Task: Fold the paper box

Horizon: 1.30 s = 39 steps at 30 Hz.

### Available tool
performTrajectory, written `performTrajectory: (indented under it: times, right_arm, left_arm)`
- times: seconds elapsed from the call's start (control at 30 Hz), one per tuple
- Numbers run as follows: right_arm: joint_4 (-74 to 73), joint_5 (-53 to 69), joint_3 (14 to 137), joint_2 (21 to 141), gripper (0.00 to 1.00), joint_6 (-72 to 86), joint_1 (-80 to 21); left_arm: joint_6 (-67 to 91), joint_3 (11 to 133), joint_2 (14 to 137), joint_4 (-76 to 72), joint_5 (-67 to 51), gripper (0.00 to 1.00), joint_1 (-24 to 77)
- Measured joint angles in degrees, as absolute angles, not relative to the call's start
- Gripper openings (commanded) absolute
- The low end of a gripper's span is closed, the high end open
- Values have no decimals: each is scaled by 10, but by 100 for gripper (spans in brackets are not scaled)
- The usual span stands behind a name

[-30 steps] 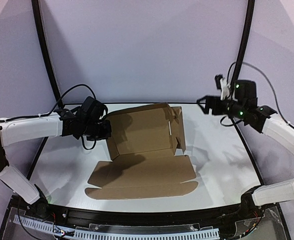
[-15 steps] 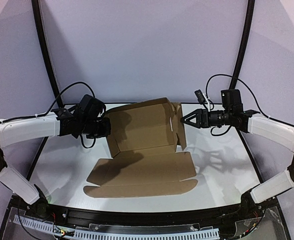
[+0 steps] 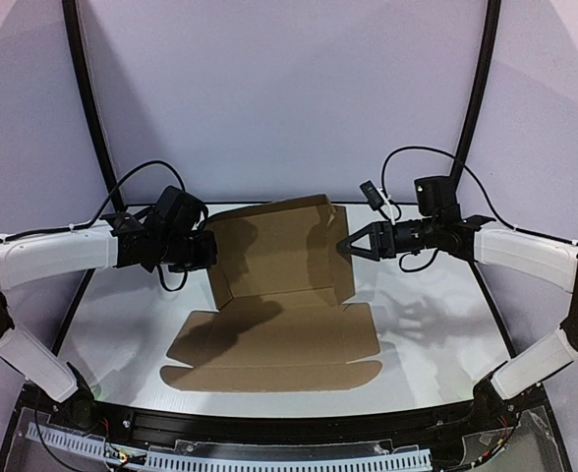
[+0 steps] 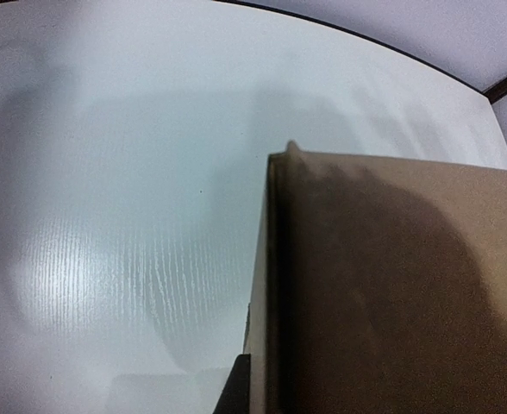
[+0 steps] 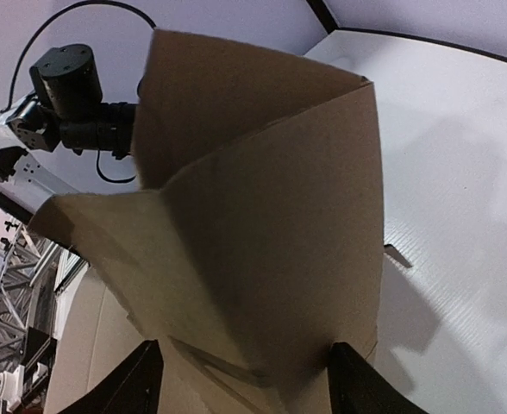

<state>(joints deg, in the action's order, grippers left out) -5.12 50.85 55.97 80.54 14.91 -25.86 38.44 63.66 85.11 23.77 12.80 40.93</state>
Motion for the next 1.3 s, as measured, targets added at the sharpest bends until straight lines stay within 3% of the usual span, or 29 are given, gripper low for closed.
performTrajectory:
  times: [0.17, 0.4, 0.6, 0.9, 1.1, 1.3]
  right_arm:
    - [-68, 383, 576, 810, 49, 142, -310]
    - [-69, 127, 572, 834, 41, 121, -355]
    - [17, 0, 518, 875, 40, 106, -357]
    - [130, 29, 494, 934, 57, 58, -357]
    - [162, 119, 467, 914, 59, 23, -359]
    - [170, 97, 462, 910, 66, 1, -359]
  left_arm:
    - [391, 637, 862, 246, 150, 1, 408]
    - [372, 631, 867, 228, 198, 1, 424]
    - [338, 559, 867, 139, 230, 1, 431]
    - [275, 503, 874, 12, 250, 1, 434]
    - [261, 503, 886, -25, 273, 1, 435]
    - [235, 487, 894, -80, 272, 1, 439]
